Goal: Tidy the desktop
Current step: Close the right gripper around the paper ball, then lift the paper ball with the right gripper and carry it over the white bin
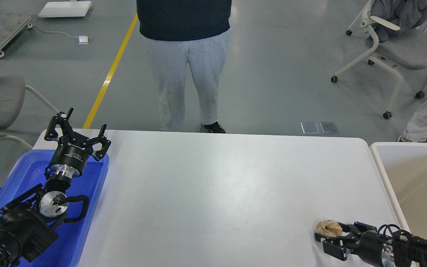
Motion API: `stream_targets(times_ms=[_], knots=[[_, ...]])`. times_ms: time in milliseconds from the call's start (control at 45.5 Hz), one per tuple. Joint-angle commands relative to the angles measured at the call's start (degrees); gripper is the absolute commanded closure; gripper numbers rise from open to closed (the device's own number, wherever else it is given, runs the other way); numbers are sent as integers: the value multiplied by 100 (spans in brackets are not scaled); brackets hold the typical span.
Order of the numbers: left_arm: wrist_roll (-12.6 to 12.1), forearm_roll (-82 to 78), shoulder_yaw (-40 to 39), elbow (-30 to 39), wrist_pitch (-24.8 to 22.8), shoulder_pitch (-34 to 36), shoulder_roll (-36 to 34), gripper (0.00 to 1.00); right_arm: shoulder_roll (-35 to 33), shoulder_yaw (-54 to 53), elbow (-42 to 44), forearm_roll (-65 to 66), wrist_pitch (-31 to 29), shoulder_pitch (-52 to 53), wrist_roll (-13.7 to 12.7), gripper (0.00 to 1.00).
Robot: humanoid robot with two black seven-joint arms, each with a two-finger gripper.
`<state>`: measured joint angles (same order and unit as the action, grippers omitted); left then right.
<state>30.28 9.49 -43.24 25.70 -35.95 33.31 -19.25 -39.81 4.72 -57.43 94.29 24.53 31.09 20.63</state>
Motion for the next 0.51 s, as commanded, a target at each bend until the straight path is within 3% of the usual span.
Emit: stream_targets(times_ms=[0,88,198,484], knots=[[4,0,0,5,0,0,0,0,149,178,285,-16,157,2,-6,42],[-4,0,0,-3,0,0,0,0,149,161,285,-60,157,37,-15,70],[-4,0,0,5,0,0,0,0,149,82,276,-104,157,72,-15,95],[-4,0,0,-3,0,0,0,0,17,64,83,-428,131,221,11,100]])
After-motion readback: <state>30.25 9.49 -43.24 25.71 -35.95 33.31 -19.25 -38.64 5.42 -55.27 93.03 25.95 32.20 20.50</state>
